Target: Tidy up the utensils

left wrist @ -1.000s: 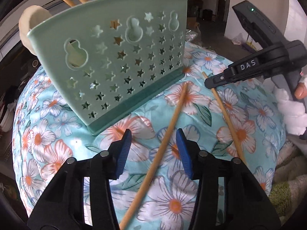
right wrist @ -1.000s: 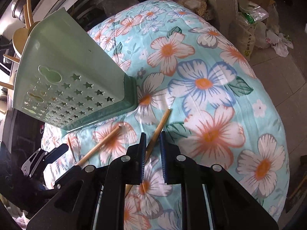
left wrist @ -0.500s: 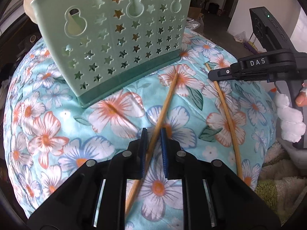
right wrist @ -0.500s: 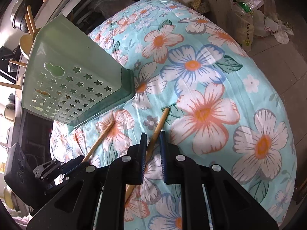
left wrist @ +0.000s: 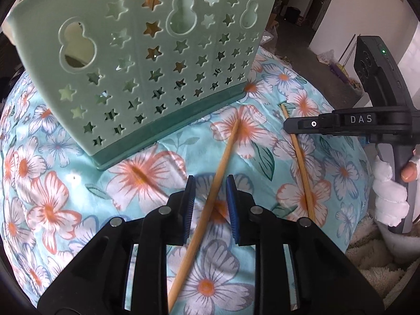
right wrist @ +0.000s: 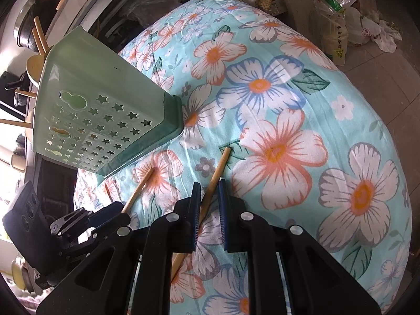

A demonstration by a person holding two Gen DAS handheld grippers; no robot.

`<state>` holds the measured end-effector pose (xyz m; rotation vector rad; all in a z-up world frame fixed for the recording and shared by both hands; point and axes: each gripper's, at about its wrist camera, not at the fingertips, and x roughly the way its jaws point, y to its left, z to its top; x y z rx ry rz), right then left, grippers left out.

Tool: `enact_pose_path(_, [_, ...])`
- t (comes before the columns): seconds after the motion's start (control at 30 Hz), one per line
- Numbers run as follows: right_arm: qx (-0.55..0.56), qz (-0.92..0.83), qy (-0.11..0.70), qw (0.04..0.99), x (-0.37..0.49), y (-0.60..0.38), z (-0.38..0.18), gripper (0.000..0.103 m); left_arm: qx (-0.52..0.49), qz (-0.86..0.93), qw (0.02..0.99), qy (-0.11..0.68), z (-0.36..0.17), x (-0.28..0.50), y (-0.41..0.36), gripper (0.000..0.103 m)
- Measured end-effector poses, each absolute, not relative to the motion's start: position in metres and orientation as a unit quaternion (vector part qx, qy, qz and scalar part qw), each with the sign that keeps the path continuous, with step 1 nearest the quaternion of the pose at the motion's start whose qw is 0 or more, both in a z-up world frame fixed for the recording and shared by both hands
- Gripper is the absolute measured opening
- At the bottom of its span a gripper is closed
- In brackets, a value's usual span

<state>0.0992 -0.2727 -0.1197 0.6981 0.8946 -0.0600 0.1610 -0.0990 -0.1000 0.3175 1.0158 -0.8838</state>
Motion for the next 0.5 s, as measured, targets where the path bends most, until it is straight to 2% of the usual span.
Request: enact_pose_path(0.5, [0.337,-0.027,0.423,0.841,0.100,-0.274,-0.120,0.013,0.166,-0.404,0.776,0.456,-0.106,0.168,-0.127,0.022])
